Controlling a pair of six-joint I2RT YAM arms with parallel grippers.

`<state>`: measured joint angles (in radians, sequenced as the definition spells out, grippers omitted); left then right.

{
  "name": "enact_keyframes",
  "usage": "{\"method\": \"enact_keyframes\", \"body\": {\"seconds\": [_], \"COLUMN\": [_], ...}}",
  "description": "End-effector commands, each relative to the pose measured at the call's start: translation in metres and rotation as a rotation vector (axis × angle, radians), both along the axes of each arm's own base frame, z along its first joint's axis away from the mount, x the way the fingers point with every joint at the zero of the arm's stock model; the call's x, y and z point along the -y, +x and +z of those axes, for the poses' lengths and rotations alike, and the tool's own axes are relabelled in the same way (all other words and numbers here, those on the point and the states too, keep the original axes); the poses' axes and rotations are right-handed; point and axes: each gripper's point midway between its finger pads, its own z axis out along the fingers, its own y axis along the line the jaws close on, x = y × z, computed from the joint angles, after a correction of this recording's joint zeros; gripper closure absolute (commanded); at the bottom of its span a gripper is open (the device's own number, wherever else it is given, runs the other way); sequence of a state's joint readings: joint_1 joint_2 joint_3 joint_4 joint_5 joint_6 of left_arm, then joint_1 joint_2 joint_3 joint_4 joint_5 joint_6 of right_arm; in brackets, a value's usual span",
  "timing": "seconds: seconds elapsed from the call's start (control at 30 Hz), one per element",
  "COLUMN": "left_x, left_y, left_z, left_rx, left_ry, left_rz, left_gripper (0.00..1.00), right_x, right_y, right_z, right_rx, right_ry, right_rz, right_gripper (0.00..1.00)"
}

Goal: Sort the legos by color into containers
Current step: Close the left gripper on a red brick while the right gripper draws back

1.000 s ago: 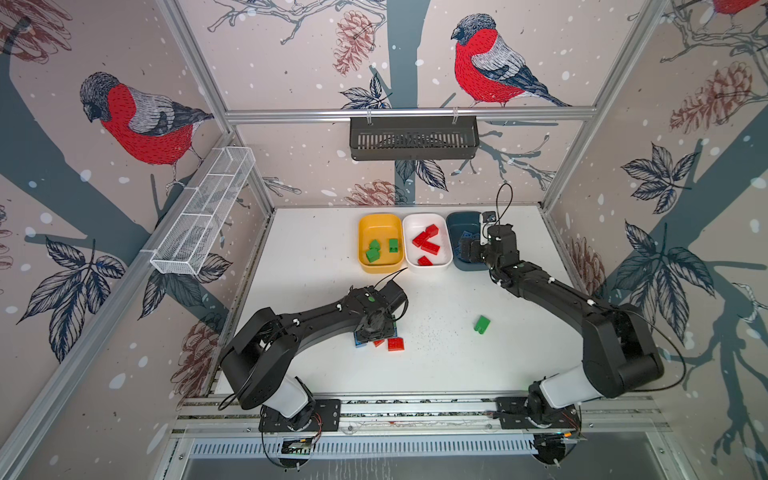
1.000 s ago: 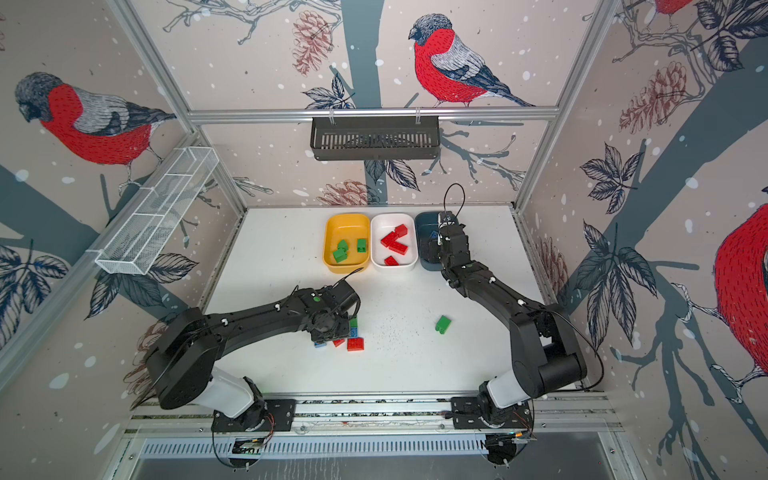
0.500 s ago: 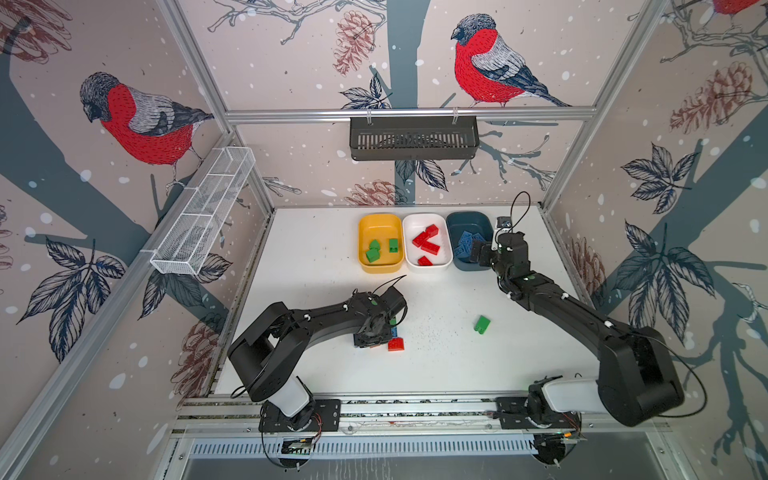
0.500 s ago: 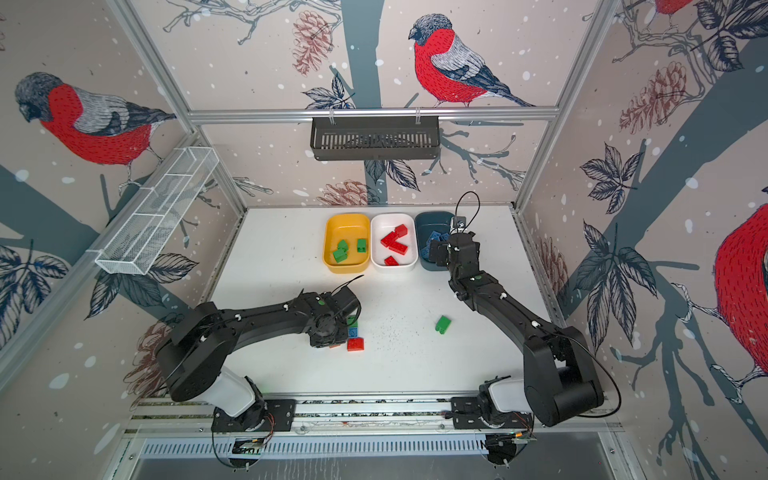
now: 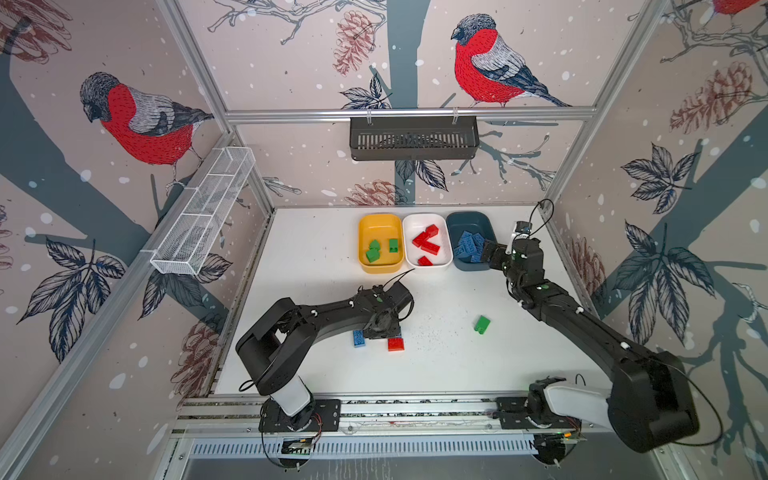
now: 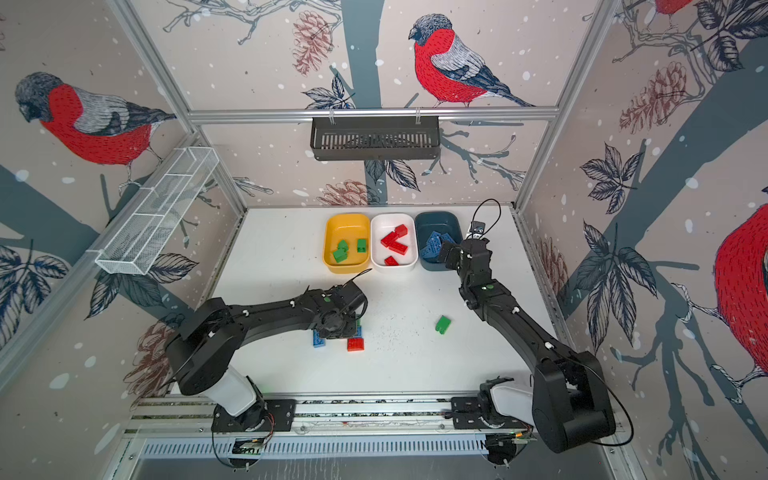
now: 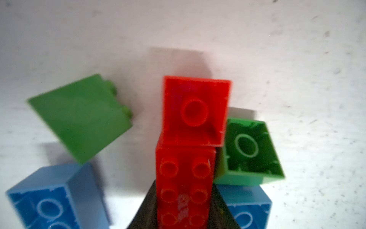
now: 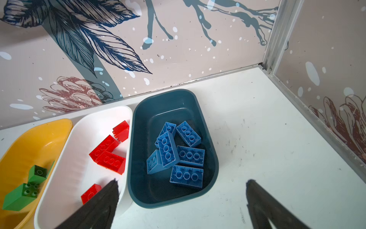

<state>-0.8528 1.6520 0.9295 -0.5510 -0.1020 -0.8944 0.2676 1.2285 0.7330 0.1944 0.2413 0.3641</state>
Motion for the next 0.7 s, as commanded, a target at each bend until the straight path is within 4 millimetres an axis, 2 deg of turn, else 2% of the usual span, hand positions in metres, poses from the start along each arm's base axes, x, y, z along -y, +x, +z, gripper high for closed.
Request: {"method": "enact_keyframes", "body": {"seconds": [0.0, 0.03, 0.1, 0.27, 0.53, 0.67], "left_x": [0.032, 0.035, 0.054, 0.084, 0.142, 0.155], "left_y": [0.009, 0.007, 0.018, 0.047, 0.124, 0.160], "left_z": [0.006, 0.001, 0.009, 0.026, 0.090, 0.115], "left_rx": [0.026, 0.017, 0.041, 0.122, 0.378, 0.473], "left_ry": [-0.064, -0.053, -0.064, -0.068, -0.099, -0.123], "left_rz": [-0.127, -0.159, -0.209, -0.296, -0.329, -0.289], "left_gripper": [0.82, 0.82, 0.83, 0.84, 0.84, 0.84], "right_x": [0.007, 0.009, 0.012, 0.018, 0.016, 0.016], "right_y": [-0.001, -0.002, -0.004, -0.005, -0.012, -0.022], "right_z": [0.005, 0.004, 0.003, -0.004, 0.002, 0.011], "right_rx": [0.027, 0.031, 0.030, -0.008, -0.003, 0.019], "right_ry": [0.023, 0.027, 0.033, 0.080, 0.128, 0.123], "right_rz": [-0.045, -0.052, -0.066, -0.090, -0.055, -0.039], "right_gripper": [0.00, 0.01, 0.01, 0.01, 0.01, 0.00]}}
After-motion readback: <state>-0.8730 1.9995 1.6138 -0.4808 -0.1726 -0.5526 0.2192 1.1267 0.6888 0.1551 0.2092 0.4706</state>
